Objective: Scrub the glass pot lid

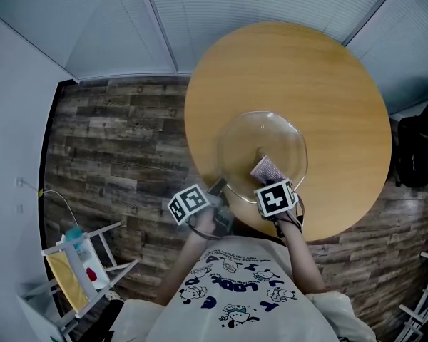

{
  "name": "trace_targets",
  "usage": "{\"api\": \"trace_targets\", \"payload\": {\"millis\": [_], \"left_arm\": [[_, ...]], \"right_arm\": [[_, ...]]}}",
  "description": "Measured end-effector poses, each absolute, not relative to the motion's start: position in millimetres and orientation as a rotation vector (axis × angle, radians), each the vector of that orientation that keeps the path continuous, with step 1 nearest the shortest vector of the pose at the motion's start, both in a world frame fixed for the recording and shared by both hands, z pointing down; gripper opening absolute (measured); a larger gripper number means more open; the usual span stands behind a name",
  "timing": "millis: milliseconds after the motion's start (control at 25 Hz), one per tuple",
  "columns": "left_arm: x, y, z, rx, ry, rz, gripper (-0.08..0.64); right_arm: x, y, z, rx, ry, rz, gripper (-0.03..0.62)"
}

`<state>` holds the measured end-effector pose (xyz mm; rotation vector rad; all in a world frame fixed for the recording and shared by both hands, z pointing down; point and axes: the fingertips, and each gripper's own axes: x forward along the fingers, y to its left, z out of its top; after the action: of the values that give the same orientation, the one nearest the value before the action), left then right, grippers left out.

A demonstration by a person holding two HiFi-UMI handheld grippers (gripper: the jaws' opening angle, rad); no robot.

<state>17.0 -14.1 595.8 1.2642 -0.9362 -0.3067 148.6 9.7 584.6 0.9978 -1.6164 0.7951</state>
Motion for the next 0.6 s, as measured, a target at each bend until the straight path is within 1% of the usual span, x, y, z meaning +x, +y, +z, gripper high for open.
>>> {"api": "trace_targets", "payload": {"millis": [600], "left_arm": [[17,-14,596,1.256,-0.940,-0.308,0.074]], "right_arm": [[128,12,584,0.956,-1.663,0.807,0.075]]}}
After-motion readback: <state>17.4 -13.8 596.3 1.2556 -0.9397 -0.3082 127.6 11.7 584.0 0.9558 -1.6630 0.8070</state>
